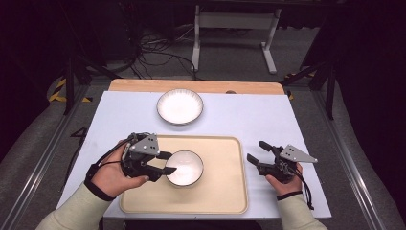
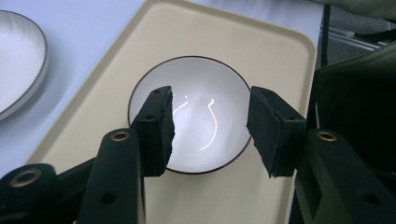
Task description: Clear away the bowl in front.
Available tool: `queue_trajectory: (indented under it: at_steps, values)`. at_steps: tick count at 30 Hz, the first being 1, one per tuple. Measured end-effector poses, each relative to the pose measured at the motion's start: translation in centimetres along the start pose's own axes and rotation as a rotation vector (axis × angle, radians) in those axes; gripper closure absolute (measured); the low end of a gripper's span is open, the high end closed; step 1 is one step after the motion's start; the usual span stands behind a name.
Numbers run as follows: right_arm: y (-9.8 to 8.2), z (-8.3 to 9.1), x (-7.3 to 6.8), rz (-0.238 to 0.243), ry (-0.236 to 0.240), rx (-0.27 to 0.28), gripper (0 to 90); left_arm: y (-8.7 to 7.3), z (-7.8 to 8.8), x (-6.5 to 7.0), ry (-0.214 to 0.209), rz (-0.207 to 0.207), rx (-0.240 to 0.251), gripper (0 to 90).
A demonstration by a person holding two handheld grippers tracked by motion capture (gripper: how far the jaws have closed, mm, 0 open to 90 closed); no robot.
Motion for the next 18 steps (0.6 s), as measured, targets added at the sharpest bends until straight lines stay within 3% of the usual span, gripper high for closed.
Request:
queue_trajectory:
  at_steps: [12, 18]
  values:
    - [0.0, 0.0, 0.0, -0.005, 0.001, -0.001, 24.1, -1.0, 1.7, -0.8, 0.048, 0.044, 0.115, 48.9]
    - [0.0, 0.0, 0.0, -0.004, 0.001, 0.001, 23.8, -1.6, 2.7, -1.5, 0.087, 0.040, 0.181, 45.1]
Point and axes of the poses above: each handheld gripper's, and its own axes: z roughly backward along the jaws, y roughly out of its top, x roughly to its right, the point moved 5 cm from there along -z, roughly forward along the jaws, and after that the axes turned 14 degrees about x, right-handed, at the moved point
